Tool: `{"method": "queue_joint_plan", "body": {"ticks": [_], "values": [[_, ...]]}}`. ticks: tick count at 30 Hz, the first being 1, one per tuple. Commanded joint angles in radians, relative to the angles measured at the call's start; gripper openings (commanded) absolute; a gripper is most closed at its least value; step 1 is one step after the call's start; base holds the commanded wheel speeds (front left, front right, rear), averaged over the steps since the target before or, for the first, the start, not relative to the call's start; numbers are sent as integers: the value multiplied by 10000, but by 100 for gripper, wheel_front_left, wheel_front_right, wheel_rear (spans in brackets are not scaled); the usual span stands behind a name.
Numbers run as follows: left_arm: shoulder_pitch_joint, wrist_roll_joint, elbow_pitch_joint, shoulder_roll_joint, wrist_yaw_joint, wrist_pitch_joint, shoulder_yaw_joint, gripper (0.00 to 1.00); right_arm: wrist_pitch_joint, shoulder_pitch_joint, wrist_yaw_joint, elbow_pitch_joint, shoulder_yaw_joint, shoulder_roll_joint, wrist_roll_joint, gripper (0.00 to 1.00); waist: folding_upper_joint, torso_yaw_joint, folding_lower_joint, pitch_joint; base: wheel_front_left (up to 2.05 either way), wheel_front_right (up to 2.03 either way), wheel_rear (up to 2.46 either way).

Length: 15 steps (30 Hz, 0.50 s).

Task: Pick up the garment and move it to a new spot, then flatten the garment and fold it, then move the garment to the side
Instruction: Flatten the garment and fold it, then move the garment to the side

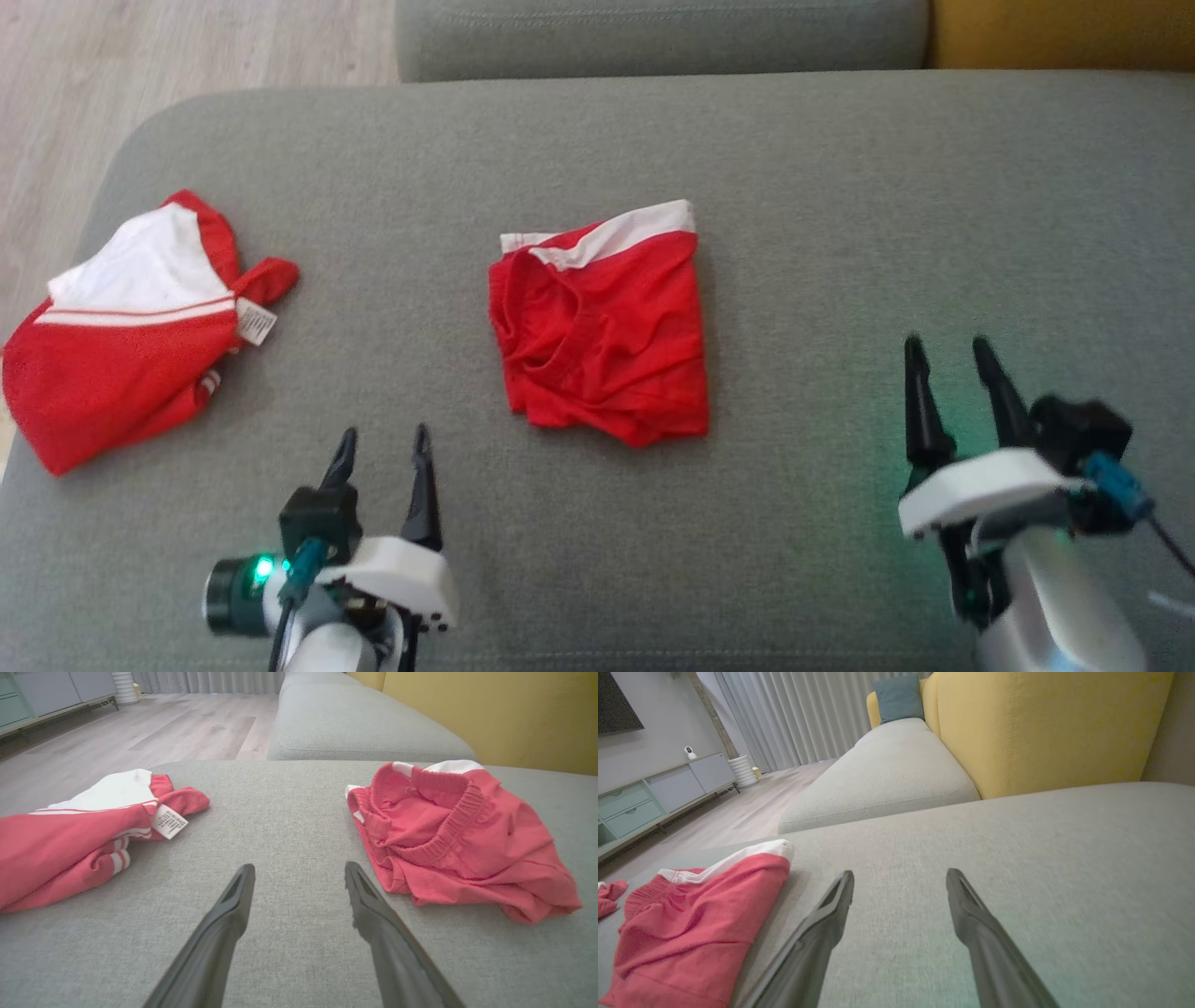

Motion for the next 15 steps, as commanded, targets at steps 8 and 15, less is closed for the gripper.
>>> {"method": "queue_joint_plan", "body": {"ticks": [8,15], "values": [[338,354,-311,81,174,-53,791,100,-110,454,-7,-256,467,89,340,100,0,-319,0,-352,0,0,0],[351,333,-394,81,135,-53,715,100,-110,435,-7,-203,736,89,428,100,0,-211,0,-246,0,0,0]]}}
